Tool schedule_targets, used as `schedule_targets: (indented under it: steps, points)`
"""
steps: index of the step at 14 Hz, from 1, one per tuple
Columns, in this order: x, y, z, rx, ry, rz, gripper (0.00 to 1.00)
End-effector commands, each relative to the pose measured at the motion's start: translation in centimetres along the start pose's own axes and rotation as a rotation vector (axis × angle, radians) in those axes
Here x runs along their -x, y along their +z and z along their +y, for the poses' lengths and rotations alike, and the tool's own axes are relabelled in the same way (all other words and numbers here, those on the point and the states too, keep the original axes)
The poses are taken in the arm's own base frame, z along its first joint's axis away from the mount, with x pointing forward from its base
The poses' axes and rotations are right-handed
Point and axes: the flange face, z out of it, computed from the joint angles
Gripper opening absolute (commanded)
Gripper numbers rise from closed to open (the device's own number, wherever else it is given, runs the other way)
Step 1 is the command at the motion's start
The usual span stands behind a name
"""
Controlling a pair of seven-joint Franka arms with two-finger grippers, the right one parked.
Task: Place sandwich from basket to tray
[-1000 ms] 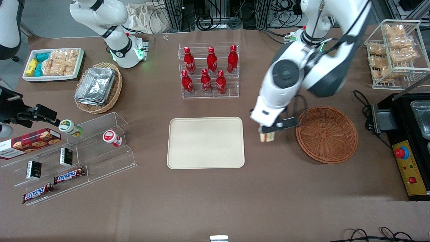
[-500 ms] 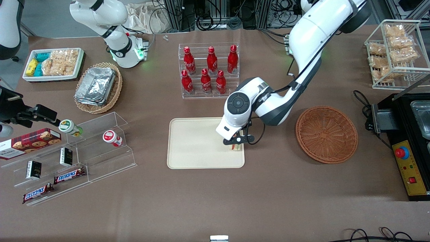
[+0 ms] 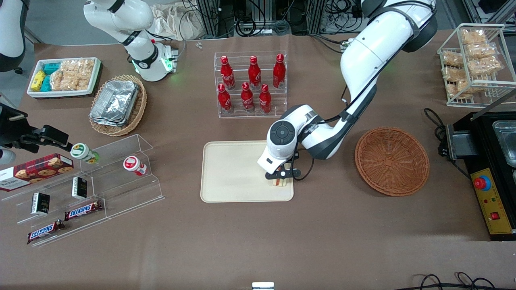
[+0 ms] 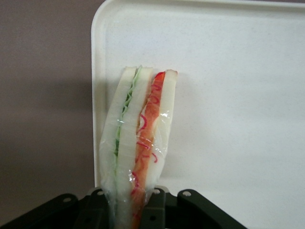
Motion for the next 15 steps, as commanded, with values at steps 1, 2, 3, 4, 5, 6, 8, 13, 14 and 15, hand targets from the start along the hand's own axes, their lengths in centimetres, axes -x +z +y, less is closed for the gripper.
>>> schedule_targets:
  steps: [1,2,3,4,5,6,8,13,14,15]
  points:
    - [-0.7,-0.3,0.8,0.006,-0.022,0.035,0.61]
    - [-0.8,-0.6,0.8,0.009,-0.018,0.039,1.0]
    - [-0.9,-1.0,0.8,0.012,-0.016,0.046,1.0]
    - [-1.2,-1.5,0.8,0.015,-0.016,0.056,1.0]
    - [-1.5,-2.3,0.7,0.007,-0.008,0.084,1.0]
    - [-1.9,-3.3,0.5,0.0,0.0,0.118,1.0]
    - [-2.9,-6.6,-0.1,0.012,-0.022,0.167,1.0]
    - [-6.9,-18.5,-9.5,0.033,-0.198,0.186,1.0]
    - [-7.1,-20.1,-11.6,0.015,-0.2,0.168,1.0]
    - [-7.3,-22.1,-13.9,0.017,-0.197,0.141,1.0]
